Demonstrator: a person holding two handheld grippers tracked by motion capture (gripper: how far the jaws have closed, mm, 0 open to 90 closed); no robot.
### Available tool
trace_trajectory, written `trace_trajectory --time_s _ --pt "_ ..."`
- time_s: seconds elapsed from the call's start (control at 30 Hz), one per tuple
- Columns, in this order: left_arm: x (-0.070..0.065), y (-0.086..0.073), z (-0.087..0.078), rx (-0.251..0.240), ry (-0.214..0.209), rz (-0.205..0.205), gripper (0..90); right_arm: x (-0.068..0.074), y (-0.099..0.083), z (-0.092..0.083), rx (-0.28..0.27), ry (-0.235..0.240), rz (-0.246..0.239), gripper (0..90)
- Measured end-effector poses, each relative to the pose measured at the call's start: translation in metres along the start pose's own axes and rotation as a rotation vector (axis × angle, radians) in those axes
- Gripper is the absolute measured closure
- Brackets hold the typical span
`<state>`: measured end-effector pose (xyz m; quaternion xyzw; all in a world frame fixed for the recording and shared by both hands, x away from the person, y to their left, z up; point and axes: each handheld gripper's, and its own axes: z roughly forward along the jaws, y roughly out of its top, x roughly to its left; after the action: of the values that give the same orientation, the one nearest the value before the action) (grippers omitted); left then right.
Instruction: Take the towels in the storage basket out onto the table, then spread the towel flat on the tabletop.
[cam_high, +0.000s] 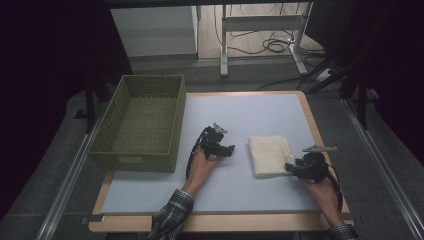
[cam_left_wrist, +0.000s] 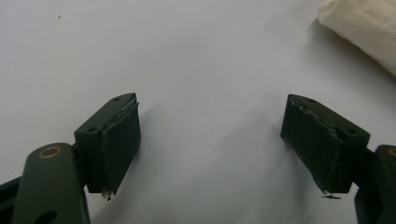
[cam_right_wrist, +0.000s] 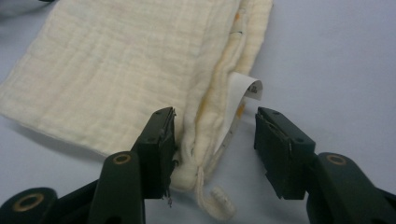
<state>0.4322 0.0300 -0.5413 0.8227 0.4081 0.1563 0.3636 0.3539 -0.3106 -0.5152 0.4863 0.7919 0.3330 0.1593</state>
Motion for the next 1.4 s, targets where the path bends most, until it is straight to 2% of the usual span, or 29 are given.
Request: trace_trajectory --time_s 0.03,0.07,0.1,0.13,0.17,0.23,0.3,0.4,0.47,0.5,0.63,0.73,0.8,0.9,0.97,1.07,1.17,1.2,1.27,1.4 --pt "0.0 0.0 0.0 0.0 0.0 0.0 19.9 0.002 0.0 0.0 -0.001 0.021 -0.001 64.1" --pt "0.0 0.0 0.0 0.0 0.0 0.0 19.9 0.003 -0.001 0.0 0.001 0.034 0.004 67.1" --pt "0.0 0.0 0.0 0.0 0.0 0.001 19.9 0.004 0.0 0.0 0.004 0.05 0.009 77.6" --pt "0.0 0.0 0.0 0.0 0.0 0.0 19.9 0.004 0.0 0.0 0.01 0.075 0.014 79.3" --pt "0.0 0.0 0.0 0.002 0.0 0.0 19.9 0.004 0.0 0.001 0.01 0.077 0.017 80.8" --pt "0.0 0.003 0.0 0.017 0.003 -0.013 20.4 0.004 -0.001 0.001 0.005 0.087 0.032 81.6" --pt "0.001 0.01 -0.001 0.023 -0.023 -0.028 25.6 0.002 -0.001 0.001 0.002 0.102 0.044 81.6" --pt "-0.007 0.03 -0.005 -0.029 -0.079 -0.034 31.9 0.001 -0.002 0.001 -0.002 0.108 0.042 81.2" --pt "-0.017 0.044 -0.006 -0.044 -0.109 -0.005 34.1 0.0 -0.002 0.001 -0.004 0.108 0.038 80.9" --pt "-0.023 0.051 -0.005 -0.044 -0.108 0.017 34.7 0.0 -0.002 0.001 -0.002 0.111 0.038 80.7" --pt "-0.041 0.07 0.006 -0.015 -0.121 0.062 38.0 -0.001 -0.002 0.001 -0.003 0.112 0.037 80.5" --pt "-0.045 0.07 0.019 0.026 -0.119 0.066 40.8 -0.001 -0.002 0.001 -0.007 0.117 0.039 80.5" --pt "-0.046 0.067 0.028 0.058 -0.099 0.067 42.3 -0.002 -0.003 0.001 -0.009 0.121 0.041 80.5" --pt "-0.044 0.061 0.037 0.078 -0.103 0.061 42.1 -0.002 -0.003 0.001 -0.011 0.125 0.04 80.5" --pt "-0.042 0.056 0.04 0.062 -0.123 0.042 42.3 -0.003 -0.003 0.001 -0.01 0.128 0.04 80.5" --pt "-0.043 0.054 0.039 0.049 -0.127 0.037 43.3 -0.003 -0.003 0.001 -0.009 0.127 0.038 80.5" --pt "-0.046 0.052 0.037 0.045 -0.156 0.038 57.7 -0.002 -0.002 0.001 -0.006 0.124 0.04 80.8" --pt "-0.046 0.052 0.037 0.049 -0.177 0.038 62.5 -0.002 -0.002 0.001 -0.006 0.124 0.041 81.1" --pt "-0.049 0.052 0.036 0.048 -0.2 0.04 76.4 -0.002 -0.002 0.001 -0.006 0.123 0.043 81.6" --pt "-0.054 0.052 0.034 0.033 -0.163 0.078 82.3 -0.002 -0.002 0.0 -0.01 0.127 0.048 82.2"
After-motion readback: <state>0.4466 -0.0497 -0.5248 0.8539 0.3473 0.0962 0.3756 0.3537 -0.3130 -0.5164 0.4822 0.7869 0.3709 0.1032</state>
